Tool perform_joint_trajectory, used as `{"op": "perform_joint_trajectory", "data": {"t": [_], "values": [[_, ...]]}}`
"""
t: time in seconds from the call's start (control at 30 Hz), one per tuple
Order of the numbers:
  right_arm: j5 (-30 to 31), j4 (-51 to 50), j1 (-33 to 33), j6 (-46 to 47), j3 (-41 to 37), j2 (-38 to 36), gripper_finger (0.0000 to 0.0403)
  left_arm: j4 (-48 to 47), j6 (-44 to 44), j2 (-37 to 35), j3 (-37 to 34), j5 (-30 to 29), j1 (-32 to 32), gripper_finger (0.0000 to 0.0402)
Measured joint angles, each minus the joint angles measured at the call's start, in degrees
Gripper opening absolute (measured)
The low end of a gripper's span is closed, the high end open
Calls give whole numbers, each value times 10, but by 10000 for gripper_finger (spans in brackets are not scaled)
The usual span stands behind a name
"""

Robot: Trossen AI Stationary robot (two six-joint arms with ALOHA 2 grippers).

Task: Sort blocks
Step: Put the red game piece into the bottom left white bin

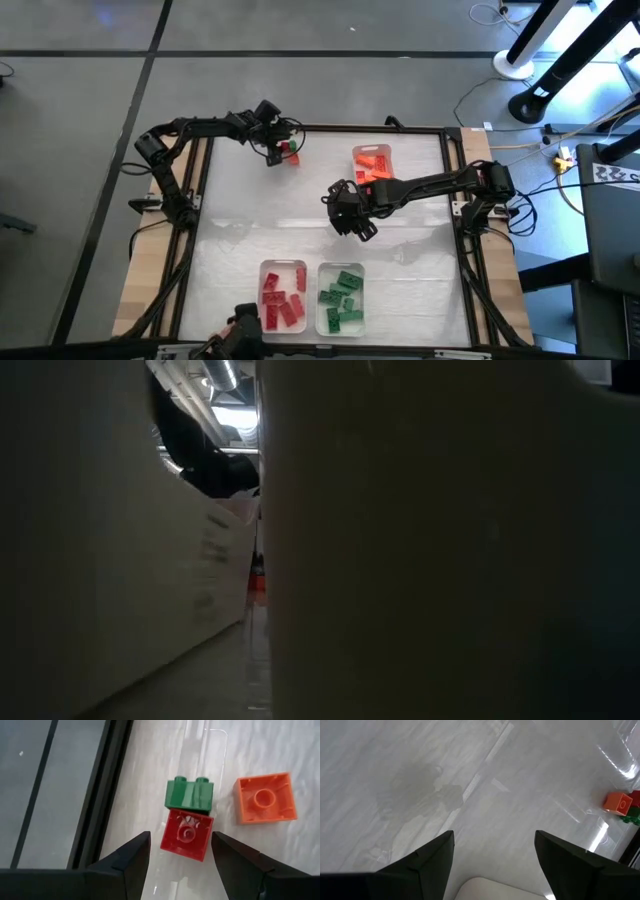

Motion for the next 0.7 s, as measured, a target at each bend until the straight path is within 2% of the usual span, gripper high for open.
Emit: {"op": "perform_joint_trajectory", "data": {"t": [0.53,0.7], "values": [[0,0,0,0,0,0,276,18,11,21,0,1,1,198],[0,0,0,0,0,0,276,22,15,39,0,18,4,198]]}}
